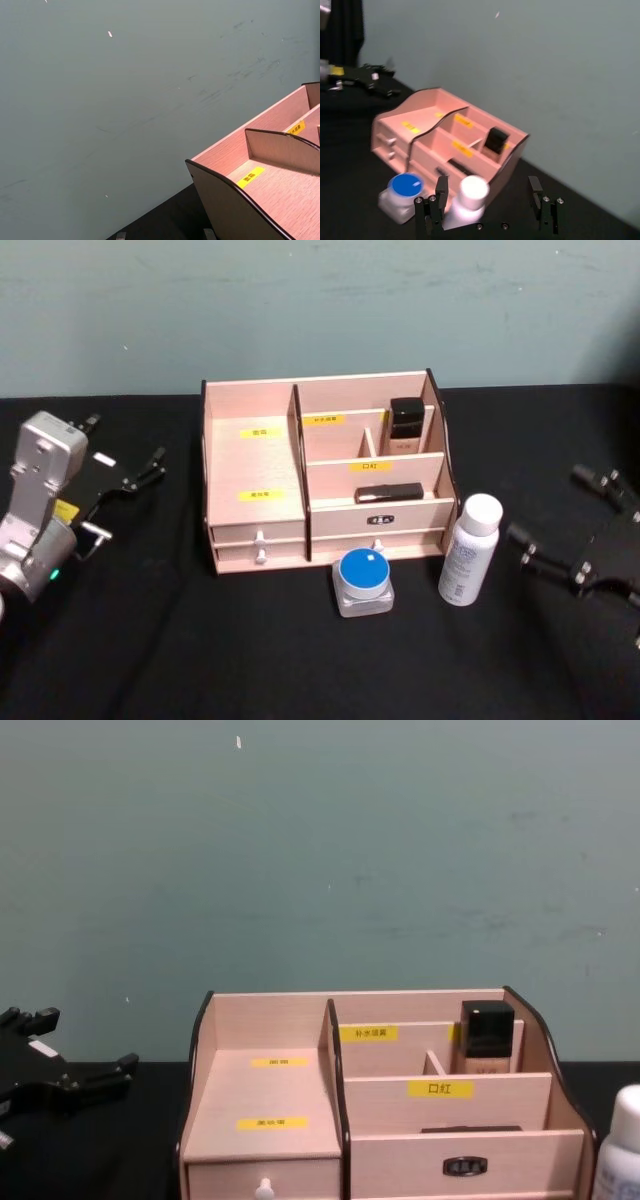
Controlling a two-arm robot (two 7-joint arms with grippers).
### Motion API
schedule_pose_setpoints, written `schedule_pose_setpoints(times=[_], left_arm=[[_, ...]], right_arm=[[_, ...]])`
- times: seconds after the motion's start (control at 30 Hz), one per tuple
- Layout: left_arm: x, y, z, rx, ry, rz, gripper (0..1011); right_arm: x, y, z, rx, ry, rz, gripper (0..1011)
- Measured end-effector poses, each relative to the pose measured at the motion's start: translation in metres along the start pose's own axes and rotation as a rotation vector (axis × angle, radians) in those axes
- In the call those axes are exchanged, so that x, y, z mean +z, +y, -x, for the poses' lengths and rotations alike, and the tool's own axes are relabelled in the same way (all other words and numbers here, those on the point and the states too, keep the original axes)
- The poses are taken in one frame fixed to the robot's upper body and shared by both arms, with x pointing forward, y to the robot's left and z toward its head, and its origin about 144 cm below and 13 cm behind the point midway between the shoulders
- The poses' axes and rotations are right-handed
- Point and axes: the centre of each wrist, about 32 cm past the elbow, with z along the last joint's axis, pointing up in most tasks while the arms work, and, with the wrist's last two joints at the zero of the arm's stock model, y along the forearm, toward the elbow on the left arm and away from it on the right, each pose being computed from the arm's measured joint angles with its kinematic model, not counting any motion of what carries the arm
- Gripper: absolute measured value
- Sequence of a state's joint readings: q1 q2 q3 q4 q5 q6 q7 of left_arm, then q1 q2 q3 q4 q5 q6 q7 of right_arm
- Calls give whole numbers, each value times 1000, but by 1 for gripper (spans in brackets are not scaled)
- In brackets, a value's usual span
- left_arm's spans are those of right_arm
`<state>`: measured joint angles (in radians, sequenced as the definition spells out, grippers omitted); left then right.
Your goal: Pick up the facial cleanser and watermelon frost from the table and place them into the tiered storage box.
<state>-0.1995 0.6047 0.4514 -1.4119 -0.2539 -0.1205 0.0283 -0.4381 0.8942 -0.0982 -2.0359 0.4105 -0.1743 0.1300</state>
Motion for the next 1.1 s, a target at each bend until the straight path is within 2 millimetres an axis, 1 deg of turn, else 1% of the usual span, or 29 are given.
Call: schedule_pose_setpoints(times=[0.23,0.4,0.6,0.8,1.1], left_arm=[[0,0,0,0,0,0,1001],[0,0,0,0,0,0,1001],[0,0,0,0,0,0,1001],[0,0,0,0,0,0,1001],[0,0,0,0,0,0,1001]], right_arm=[[-1,-1,8,55,69,93,1000],[1,3,8,69,91,184,1000],[-2,9,7,59,98,238,1000],[-9,17,5,53,114,265,1000],[-17,32,4,51,140,258,1000]])
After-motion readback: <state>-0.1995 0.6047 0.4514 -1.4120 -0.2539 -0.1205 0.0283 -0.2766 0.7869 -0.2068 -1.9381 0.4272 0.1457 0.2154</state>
